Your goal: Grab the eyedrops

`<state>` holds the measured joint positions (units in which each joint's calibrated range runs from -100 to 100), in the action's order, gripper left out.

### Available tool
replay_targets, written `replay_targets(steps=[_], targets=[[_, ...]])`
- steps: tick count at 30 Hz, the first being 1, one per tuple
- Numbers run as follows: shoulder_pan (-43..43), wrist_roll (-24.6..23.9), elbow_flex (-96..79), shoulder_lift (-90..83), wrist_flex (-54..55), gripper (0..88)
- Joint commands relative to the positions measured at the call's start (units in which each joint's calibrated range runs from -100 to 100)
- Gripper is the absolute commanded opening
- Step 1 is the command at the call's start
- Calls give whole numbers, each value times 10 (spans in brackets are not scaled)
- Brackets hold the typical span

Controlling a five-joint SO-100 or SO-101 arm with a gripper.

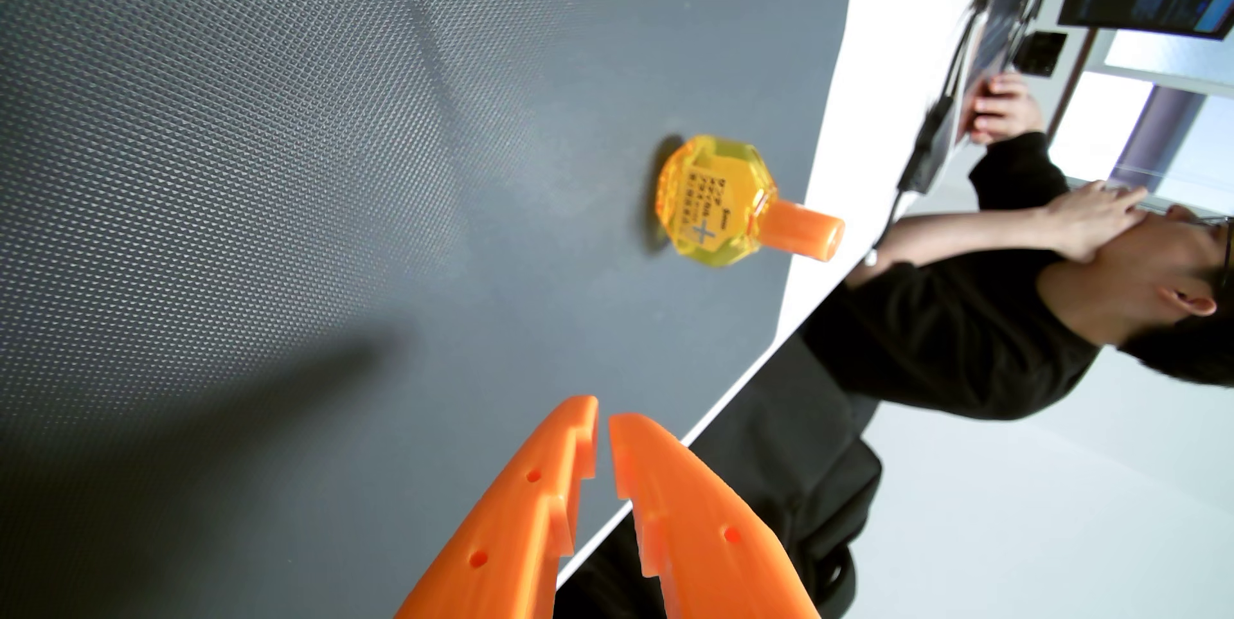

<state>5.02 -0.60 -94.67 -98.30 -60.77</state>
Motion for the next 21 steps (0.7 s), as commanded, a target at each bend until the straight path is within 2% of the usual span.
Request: replay_targets(steps=[1,21], targets=[[3,0,2,-3,0,12],[0,0,2,-3,2,12]])
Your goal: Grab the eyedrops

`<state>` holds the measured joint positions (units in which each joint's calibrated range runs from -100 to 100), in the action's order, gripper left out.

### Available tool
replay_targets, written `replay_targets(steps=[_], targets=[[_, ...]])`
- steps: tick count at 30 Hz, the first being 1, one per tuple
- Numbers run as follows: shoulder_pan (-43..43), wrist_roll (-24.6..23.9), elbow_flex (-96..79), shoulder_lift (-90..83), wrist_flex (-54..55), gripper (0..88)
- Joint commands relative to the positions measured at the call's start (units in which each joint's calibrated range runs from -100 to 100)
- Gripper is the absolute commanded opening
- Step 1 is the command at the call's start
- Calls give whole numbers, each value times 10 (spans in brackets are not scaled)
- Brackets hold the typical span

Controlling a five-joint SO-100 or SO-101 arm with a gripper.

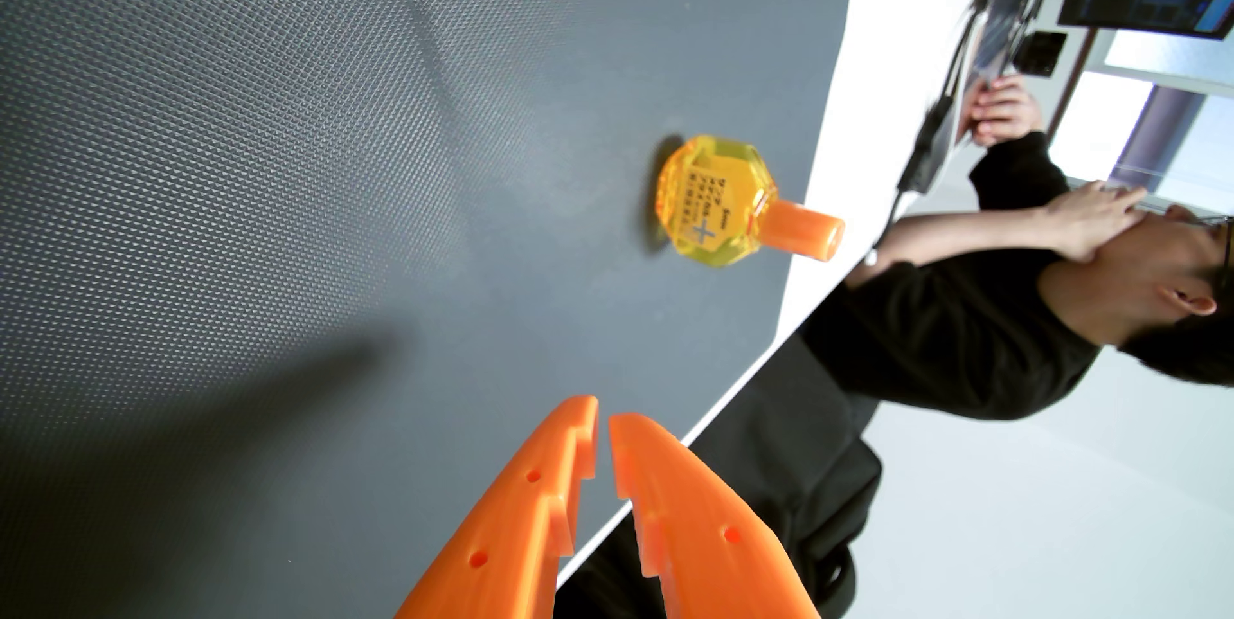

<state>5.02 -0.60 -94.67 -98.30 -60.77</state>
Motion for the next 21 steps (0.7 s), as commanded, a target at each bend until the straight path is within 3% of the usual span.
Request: replay_targets(steps=[1,21], targets=[[-1,0,2,-3,2,12],[1,-13,14,-3,-2,12]])
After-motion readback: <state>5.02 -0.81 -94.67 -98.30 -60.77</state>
